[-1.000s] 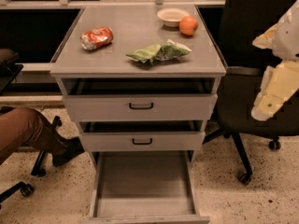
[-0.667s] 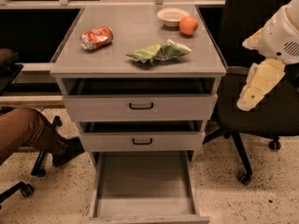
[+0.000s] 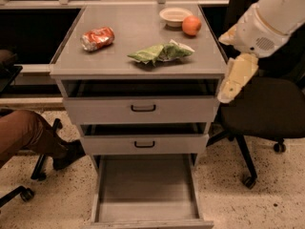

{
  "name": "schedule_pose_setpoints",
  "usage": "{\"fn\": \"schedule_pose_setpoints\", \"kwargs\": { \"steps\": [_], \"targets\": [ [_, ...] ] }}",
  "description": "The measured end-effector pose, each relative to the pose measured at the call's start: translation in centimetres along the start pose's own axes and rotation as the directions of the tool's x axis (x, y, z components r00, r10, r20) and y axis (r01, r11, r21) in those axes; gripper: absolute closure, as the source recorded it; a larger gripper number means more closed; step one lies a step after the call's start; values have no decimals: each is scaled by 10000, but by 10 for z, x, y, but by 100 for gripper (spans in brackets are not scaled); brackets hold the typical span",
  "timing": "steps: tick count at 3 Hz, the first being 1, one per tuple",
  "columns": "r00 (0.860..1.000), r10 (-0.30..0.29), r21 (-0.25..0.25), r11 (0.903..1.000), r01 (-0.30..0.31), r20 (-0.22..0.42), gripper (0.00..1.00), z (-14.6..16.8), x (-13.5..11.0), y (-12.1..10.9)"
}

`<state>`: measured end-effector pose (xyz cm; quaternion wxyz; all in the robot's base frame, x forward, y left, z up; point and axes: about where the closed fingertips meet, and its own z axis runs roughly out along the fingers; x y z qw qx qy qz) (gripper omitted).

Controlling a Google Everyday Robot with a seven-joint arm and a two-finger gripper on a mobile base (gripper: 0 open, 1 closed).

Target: Place green jalapeno chip bag into bottom drawer

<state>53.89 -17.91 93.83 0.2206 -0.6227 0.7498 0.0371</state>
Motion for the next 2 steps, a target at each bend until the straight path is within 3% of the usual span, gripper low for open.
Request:
{"fn": "schedule_pose_setpoints", "kwargs": {
  "steps": [1,2],
  "targets": [
    [9948,-578,-393,9973,613,840,0,40,-35,-46],
    [9913,-518,-117,9985,536,1209,0,80,-51,-102]
  ]
}}
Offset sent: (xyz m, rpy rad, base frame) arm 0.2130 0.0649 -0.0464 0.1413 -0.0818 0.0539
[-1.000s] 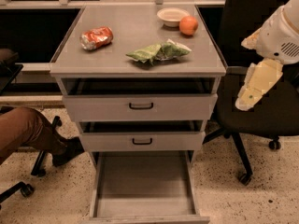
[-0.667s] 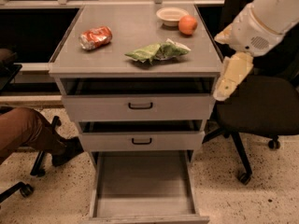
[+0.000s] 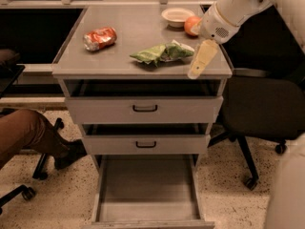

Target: Place green jalapeno chip bag into bottom drawer

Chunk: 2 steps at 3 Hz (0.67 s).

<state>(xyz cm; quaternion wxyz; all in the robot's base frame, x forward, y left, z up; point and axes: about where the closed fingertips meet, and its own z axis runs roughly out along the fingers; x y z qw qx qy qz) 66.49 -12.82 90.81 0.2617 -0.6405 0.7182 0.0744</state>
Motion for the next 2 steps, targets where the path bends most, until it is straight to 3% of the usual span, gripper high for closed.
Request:
{"fn": "schedule_pose_setpoints", "kwargs": {
  "steps": [1,2],
  "targets": [
    [9965,822,777,9935,-832,159,0,35,21,-47],
    [9902,1317,1631,9770,-1375,460,0,61,28,-86]
  ]
}}
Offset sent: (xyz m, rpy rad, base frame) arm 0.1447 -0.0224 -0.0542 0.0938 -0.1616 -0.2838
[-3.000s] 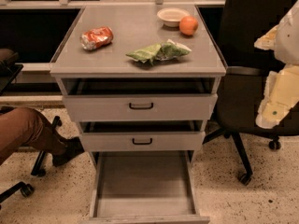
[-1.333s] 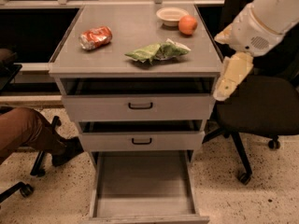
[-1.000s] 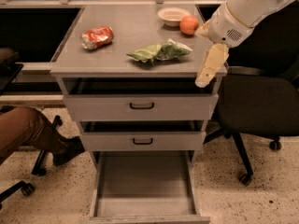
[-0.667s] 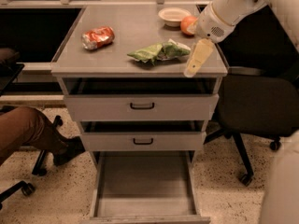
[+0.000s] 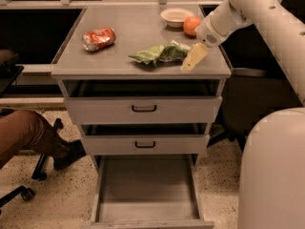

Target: Place green jalapeno chip bag into bottom drawer

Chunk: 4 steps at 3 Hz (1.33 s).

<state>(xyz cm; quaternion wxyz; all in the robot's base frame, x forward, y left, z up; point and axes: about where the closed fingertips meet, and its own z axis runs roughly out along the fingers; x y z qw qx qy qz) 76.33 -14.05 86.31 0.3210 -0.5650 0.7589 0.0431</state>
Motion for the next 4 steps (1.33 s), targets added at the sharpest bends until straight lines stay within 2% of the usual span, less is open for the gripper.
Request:
{"fn": "schedule_pose_setpoints", "kwargs": {
  "steps": [1,2,3,4],
  "targets": [
    [10000,0,-1,10000,0,0,0,0,0,0],
    [9999,-144,-137,9998,145,69,0,14,-10,-4],
    [9978,-643,-376,9972,648,145,0,39,-39,-10],
    [9945,-897,-828,9921,939,539,19,59,-56,-7]
  ]
}}
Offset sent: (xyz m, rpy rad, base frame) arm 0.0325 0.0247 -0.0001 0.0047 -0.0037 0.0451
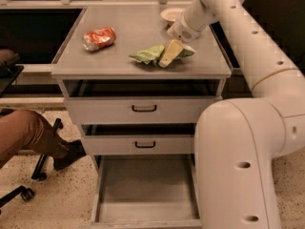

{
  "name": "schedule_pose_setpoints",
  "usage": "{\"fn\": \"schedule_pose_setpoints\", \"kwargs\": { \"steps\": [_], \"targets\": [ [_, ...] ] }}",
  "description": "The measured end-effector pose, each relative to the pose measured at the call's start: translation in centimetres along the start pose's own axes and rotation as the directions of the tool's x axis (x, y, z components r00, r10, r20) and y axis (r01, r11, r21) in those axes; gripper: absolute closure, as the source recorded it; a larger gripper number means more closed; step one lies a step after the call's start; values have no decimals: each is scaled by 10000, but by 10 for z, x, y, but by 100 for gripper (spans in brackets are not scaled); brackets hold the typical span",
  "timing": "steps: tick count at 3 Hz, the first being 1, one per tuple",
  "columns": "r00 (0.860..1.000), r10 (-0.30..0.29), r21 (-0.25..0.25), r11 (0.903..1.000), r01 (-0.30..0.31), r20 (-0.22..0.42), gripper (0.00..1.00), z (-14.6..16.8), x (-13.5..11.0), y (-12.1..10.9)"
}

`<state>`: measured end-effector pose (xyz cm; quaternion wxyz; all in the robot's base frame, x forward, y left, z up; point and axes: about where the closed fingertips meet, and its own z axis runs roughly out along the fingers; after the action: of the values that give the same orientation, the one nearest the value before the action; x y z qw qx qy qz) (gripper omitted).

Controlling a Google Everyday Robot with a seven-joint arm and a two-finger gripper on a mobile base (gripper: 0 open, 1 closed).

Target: Place green jalapeno chip bag into bottom drawer

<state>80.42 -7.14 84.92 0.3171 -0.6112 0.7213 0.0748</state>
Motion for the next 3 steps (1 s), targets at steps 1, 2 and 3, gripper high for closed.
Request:
{"fn": "schedule_pose_setpoints", "kwargs": {
  "steps": [1,2,3],
  "targets": [
    [10000,-9,42,10000,9,62,42,-1,-2,-2],
    [10000,-10,39,10000,10,62,65,-1,-2,-2],
    [9997,-231,129,9996,232,-82,88,-24,2,8]
  ]
}}
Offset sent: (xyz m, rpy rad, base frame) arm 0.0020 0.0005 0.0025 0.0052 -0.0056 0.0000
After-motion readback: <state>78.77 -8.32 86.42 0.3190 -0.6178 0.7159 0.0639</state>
